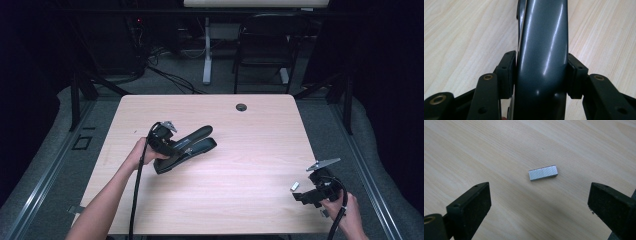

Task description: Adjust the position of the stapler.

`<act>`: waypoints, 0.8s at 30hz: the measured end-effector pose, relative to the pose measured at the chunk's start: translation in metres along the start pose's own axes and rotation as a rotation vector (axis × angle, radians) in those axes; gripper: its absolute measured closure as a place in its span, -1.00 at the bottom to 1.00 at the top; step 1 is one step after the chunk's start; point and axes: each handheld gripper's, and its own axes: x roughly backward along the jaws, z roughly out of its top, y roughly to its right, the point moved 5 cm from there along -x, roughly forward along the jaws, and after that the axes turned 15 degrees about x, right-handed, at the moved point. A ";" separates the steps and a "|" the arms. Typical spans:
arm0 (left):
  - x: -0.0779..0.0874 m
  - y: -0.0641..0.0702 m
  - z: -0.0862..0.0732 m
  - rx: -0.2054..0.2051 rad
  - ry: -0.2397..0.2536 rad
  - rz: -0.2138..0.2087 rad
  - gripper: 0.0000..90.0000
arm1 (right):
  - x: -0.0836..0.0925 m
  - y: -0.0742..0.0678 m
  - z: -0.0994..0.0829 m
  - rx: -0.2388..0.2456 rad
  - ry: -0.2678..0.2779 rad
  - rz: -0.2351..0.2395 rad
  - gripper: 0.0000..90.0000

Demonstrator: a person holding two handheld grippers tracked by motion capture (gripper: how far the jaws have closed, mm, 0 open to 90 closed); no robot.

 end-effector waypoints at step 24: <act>-0.006 0.029 -0.006 -0.166 -0.031 -0.099 0.13 | -0.001 0.000 -0.001 0.000 -0.011 -0.005 -0.90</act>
